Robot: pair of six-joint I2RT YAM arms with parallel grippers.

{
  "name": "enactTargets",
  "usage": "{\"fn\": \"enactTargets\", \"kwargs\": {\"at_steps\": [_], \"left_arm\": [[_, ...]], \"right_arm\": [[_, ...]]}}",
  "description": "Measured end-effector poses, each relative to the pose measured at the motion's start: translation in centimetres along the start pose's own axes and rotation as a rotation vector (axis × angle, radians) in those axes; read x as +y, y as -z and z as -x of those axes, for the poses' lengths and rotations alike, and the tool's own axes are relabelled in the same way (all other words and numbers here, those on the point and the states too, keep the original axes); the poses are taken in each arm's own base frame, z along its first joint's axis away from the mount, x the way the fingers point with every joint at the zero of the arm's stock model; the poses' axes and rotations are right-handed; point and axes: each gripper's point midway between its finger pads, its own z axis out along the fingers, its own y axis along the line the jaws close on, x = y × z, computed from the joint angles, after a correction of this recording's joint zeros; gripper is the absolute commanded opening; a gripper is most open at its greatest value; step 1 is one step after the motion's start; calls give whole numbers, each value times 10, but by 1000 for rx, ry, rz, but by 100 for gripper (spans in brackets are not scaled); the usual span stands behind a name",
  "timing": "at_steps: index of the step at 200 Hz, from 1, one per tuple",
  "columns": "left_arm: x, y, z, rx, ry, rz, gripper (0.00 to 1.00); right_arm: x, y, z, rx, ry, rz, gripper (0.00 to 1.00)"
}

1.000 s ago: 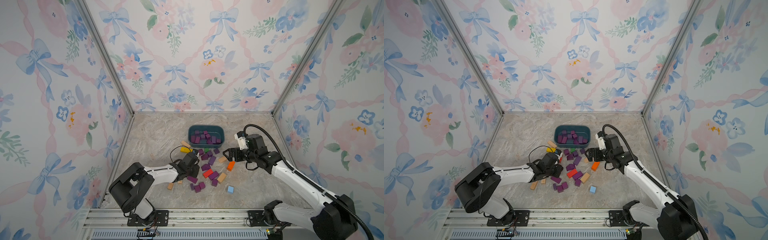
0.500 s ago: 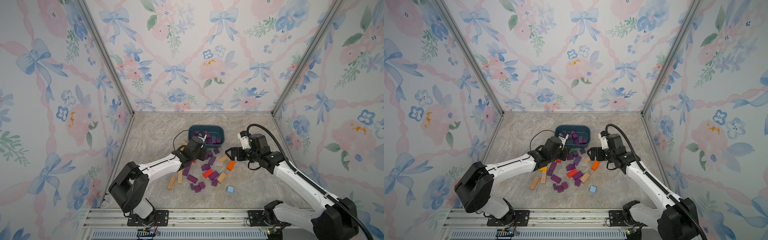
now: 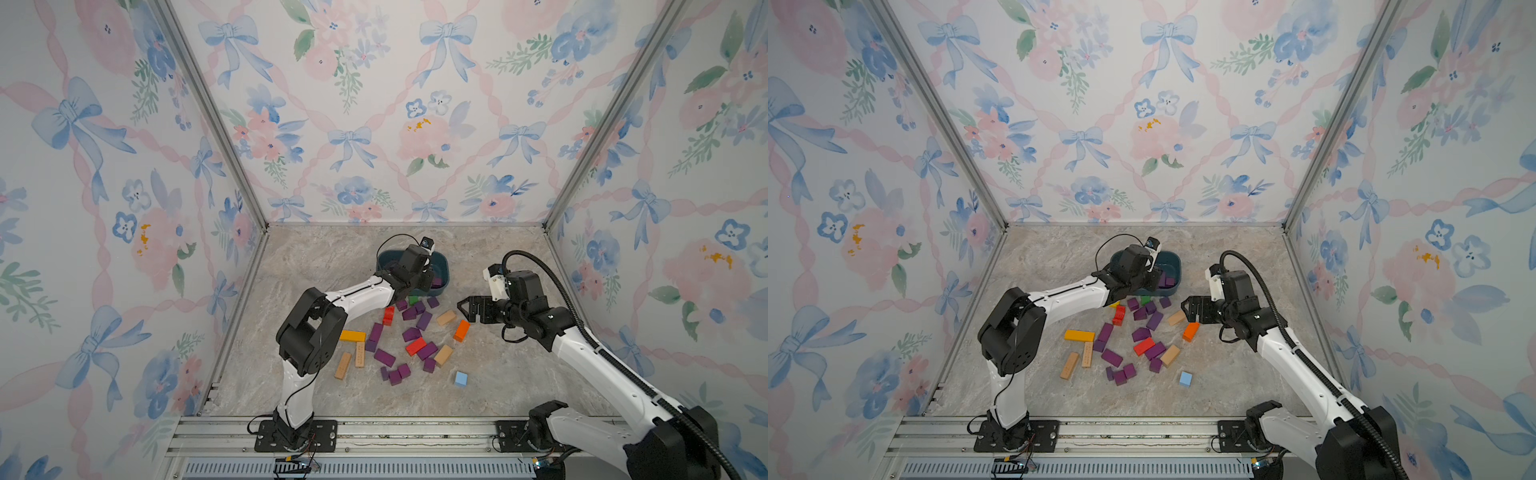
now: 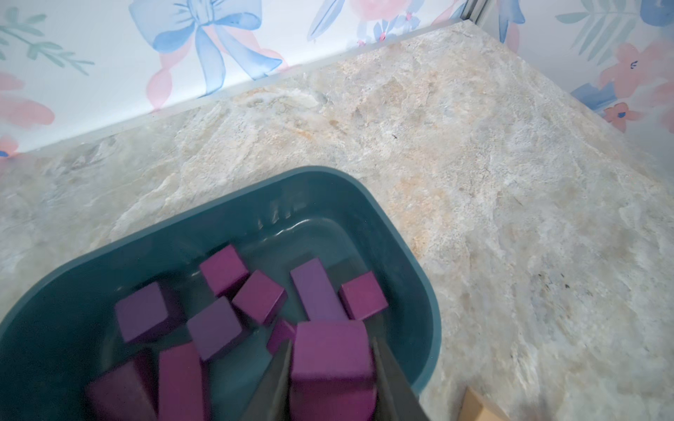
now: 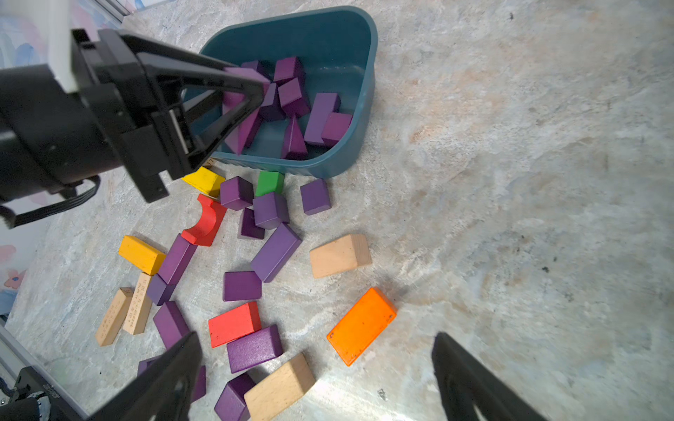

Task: Pick purple bricks into the storage bin
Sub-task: Place the building block in the storage box.

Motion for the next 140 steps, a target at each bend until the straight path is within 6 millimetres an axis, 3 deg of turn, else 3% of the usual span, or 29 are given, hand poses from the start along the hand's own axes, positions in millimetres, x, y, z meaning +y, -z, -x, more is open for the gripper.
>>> {"fn": "enactTargets", "kwargs": {"at_steps": [27, 46, 79, 112, 140], "left_arm": [[-5, -22, 3, 2, -7, -14, 32], [-4, -32, 3, 4, -6, -15, 61], [4, -34, 9, -10, 1, 9, 88], [10, -33, 10, -13, 3, 37, 94], [17, -16, 10, -20, 2, 70, 95]], "right_arm": [[-5, -4, -2, 14, -13, -3, 97], [-9, -5, -3, 19, -21, -4, 97], [-12, -7, -10, 35, -27, -9, 97], [-16, -7, -13, 41, -36, -18, 97], [-15, -8, -14, 44, -41, -5, 97]]}}
